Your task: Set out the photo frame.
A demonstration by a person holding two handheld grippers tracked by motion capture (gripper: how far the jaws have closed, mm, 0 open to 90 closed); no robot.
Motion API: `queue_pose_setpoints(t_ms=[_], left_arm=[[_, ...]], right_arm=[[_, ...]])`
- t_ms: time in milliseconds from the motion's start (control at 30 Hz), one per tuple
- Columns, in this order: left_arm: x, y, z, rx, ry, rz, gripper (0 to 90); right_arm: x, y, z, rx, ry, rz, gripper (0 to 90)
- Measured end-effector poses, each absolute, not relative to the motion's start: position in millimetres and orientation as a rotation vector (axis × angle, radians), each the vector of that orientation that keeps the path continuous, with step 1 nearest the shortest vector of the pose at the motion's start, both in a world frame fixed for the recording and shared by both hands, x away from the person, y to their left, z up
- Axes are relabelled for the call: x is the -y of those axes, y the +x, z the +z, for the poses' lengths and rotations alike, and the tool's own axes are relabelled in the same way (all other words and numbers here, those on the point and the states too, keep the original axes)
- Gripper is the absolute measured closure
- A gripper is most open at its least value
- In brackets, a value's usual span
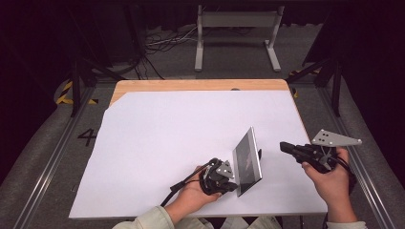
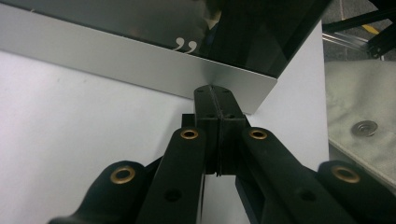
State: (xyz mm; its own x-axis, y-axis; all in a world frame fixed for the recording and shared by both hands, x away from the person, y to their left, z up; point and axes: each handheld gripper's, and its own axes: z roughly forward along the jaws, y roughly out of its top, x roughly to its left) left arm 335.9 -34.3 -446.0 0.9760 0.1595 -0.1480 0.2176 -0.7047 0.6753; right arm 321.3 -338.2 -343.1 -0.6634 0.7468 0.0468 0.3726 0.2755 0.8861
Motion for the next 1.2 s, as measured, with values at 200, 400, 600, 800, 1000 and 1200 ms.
queue_pose_setpoints(t_ms=[200,400,600,800,1000,1200], left_arm=[[41.7,336.1,-446.1,-0.245,2.367,-0.103,90.0],[50.0,336.9,-446.8,-0.236,2.359,-0.108,90.0],[52.6,337.6,-447.3,-0.241,2.354,-0.12,90.0],[54.1,336.2,-447.0,-0.228,2.355,-0.108,89.2],[45.3,333.2,-439.0,-0.207,2.381,-0.053,86.0],[19.2,338.4,-424.1,-0.277,2.333,-0.03,84.0]], right_arm=[[339.7,320.8,-342.9,-2.163,1.021,1.353,90.0],[340.7,320.8,-342.5,-2.162,1.03,1.356,90.0],[342.7,320.6,-341.7,-2.153,1.045,1.36,87.6],[342.9,321.1,-341.8,-2.15,1.057,1.364,85.1],[342.0,321.5,-337.9,-2.158,1.11,1.39,74.4],[337.3,319.6,-325.3,-2.15,1.219,1.463,69.4]])
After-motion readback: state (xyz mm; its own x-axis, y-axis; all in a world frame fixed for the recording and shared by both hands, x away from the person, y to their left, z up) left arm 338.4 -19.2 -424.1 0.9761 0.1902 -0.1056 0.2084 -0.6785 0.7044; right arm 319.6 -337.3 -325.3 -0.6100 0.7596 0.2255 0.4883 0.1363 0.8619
